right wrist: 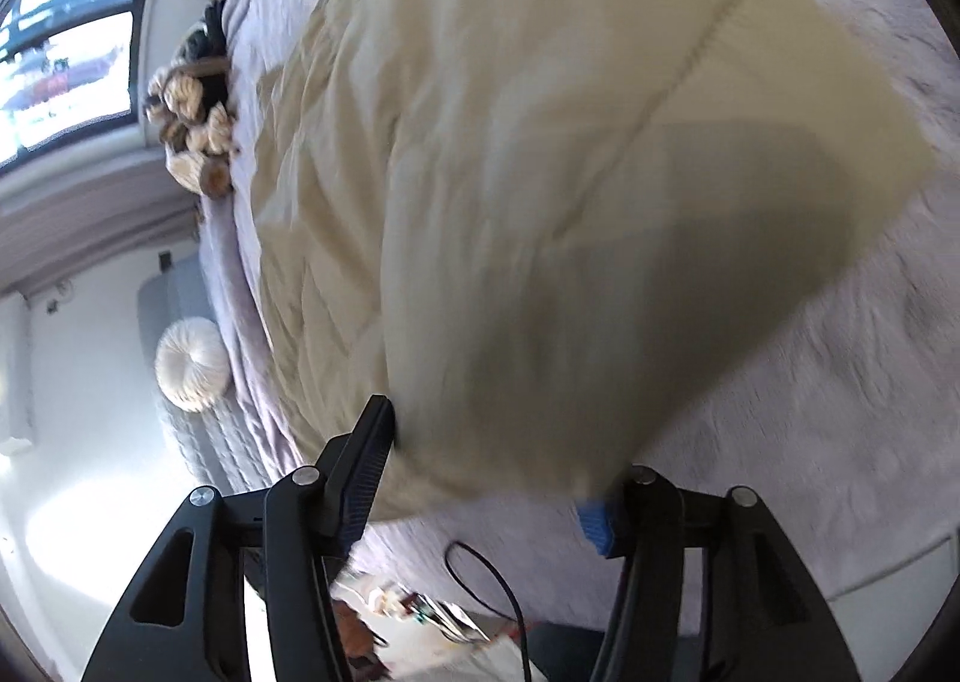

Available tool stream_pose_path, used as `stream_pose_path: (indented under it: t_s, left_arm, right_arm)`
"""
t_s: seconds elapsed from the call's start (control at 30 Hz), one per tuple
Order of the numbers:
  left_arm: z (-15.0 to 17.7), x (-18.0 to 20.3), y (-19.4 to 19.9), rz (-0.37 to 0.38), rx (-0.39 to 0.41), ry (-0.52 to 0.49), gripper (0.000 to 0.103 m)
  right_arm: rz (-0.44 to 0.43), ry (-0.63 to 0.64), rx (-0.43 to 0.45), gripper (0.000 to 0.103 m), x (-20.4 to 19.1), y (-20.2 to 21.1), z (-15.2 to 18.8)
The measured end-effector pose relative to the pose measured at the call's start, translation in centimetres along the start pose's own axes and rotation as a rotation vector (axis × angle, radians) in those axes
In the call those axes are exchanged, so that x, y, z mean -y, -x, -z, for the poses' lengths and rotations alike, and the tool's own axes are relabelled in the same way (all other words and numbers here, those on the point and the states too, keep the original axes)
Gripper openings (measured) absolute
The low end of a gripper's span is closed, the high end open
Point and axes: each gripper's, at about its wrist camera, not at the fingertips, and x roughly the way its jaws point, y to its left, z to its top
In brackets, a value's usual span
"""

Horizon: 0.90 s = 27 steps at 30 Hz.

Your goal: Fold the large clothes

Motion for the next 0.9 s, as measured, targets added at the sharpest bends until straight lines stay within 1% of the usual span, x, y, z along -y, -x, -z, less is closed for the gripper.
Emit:
stream_pose_path:
  t_s: [0.03,0.1,0.13,0.2,0.27,0.3,0.37,0.47,0.57,0.63,0.7,0.8,0.87,0.9]
  left_arm:
    - [-0.1,0.1,0.4,-0.002,0.006,0.001,0.056]
    - [-0.7,0.4,1.1,-0.009,0.018,0.005,0.056]
    - [-0.9,0.0,1.5,-0.011,0.026,0.006,0.056]
    - [-1.0,-0.4,2.5,-0.022,0.045,0.004,0.056]
    - [-1.4,-0.5,3.3,-0.027,0.052,0.006,0.056]
    - [-1.9,0.1,3.0,-0.035,0.052,0.004,0.056]
    - [-2.8,1.1,2.7,-0.061,0.050,-0.006,0.056]
    - [-3.3,1.6,2.4,-0.083,0.058,-0.022,0.056]
    - [-3.8,1.8,2.0,-0.085,0.071,-0.020,0.056]
    - [-3.9,1.5,1.4,-0.101,0.074,-0.012,0.056]
    - [-3.8,0.8,0.6,-0.121,0.069,0.004,0.056]
    - [-3.3,-1.0,-1.4,-0.167,0.033,0.041,0.056]
    - [-2.7,-2.5,-2.8,-0.206,0.002,0.056,0.056]
    - [-2.5,-3.2,-3.4,-0.208,-0.012,0.062,0.056]
  right_arm:
    - [-0.001,0.010,-0.014,0.060,-0.8,0.1,0.0]
    - [-0.007,0.045,-0.052,0.060,-1.0,0.6,0.6]
    - [-0.023,0.061,-0.068,0.059,-0.9,0.5,1.5]
    - [-0.071,0.099,-0.097,0.058,-2.6,-0.4,1.6]
    - [-0.098,0.148,-0.118,0.058,-4.5,-0.6,1.8]
    - [-0.103,0.166,-0.124,0.058,-4.5,-0.3,2.7]
    - [-0.098,0.196,-0.127,0.058,-6.0,-0.9,3.0]
    - [-0.061,0.230,-0.123,0.058,-7.5,-1.5,3.3]
    - [-0.017,0.273,-0.125,0.058,-8.2,-1.1,4.4]
    - [0.004,0.292,-0.127,0.058,-10.1,-2.3,4.3]
    - [0.034,0.310,-0.126,0.058,-10.4,-2.5,4.6]
    - [0.089,0.327,-0.116,0.058,-9.7,-2.2,4.9]
    - [0.147,0.328,-0.102,0.058,-9.4,-2.3,4.8]
    - [0.173,0.328,-0.097,0.058,-9.3,-2.3,4.9]
